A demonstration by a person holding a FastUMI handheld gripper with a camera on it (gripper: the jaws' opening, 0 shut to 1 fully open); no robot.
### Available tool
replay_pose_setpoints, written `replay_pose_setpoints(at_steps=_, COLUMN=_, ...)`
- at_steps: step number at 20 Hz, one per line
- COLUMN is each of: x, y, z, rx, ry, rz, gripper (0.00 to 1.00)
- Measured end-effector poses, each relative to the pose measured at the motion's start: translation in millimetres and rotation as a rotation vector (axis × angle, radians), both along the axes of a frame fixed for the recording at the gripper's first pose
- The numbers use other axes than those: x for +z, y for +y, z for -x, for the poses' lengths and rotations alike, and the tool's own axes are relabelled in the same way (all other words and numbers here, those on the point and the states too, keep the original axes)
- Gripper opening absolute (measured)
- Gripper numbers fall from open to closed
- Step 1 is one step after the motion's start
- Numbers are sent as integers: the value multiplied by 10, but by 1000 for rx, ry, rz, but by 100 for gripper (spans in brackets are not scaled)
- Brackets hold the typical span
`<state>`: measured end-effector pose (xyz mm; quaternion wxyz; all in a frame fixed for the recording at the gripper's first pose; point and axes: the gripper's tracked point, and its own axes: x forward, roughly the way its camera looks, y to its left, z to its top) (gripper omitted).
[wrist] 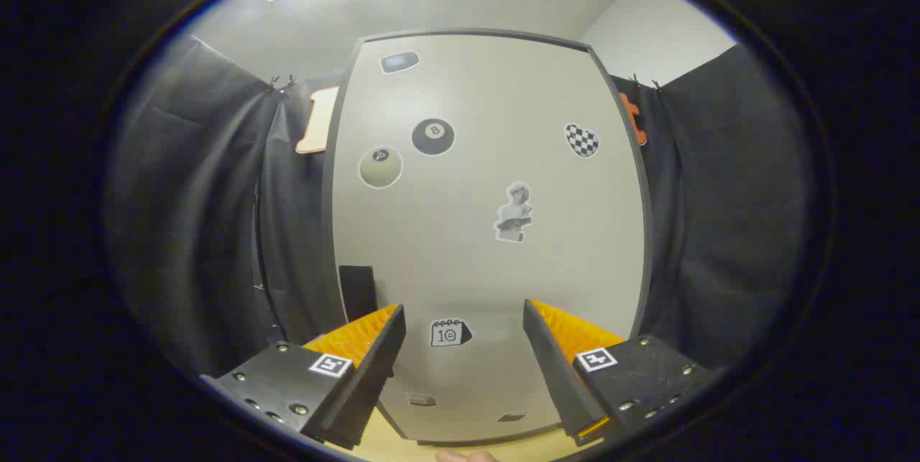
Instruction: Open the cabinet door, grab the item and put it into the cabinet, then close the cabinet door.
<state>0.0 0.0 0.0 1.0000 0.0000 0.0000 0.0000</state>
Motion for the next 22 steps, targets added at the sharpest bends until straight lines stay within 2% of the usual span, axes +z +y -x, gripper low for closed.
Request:
replay_pose_setpoints(at_steps=11, x=-12, y=138, z=-91, rx=6, ry=5, rz=13, gripper=97)
replay_pose_setpoints(at_steps=22, x=-114, y=639, z=-283, rx=85, ry=32, rz=-9, gripper=97)
